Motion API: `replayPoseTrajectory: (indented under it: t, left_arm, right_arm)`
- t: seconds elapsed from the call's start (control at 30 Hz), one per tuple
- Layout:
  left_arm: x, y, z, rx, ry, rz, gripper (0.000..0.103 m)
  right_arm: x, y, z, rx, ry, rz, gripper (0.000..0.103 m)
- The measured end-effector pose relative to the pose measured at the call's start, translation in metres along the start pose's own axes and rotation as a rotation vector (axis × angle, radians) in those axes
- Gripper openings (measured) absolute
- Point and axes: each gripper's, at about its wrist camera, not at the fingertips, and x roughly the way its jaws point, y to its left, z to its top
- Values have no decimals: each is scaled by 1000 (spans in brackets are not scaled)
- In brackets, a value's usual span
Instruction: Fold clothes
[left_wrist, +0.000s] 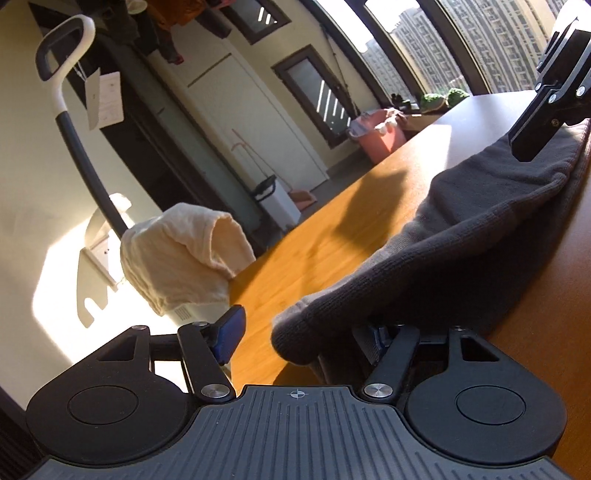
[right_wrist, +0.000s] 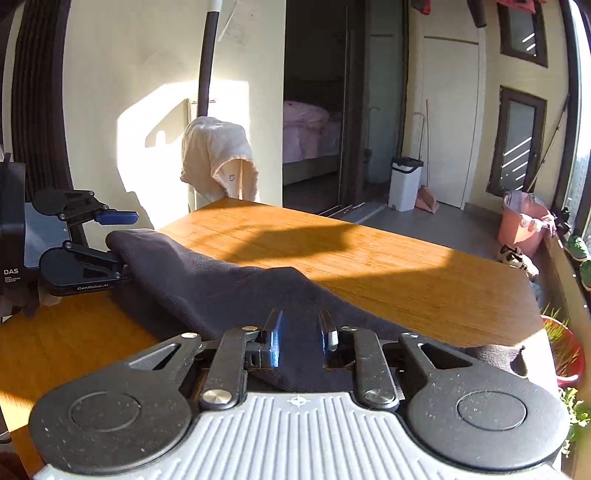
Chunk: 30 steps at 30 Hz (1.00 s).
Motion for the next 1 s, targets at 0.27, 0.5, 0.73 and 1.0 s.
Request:
replayPoseTrajectory:
  t: [0.27,0.5,0.73,1.0]
  left_arm:
    - [-6,8,10,-79,-30,-41,44]
    - [-1,-1,18,-97,-33,-69,39]
    - [19,31,39,-262,-25,-152,23]
    - [91,101,52,-606,116,1,56]
  right_arm:
    - [-40,-97,-44,339,11,-267,56]
    - [-9,-116,-41,442,49,-128,8]
    - [39,-149,51,367,-101,-212,14]
    - [35,-135,47,284,-74,-265,43]
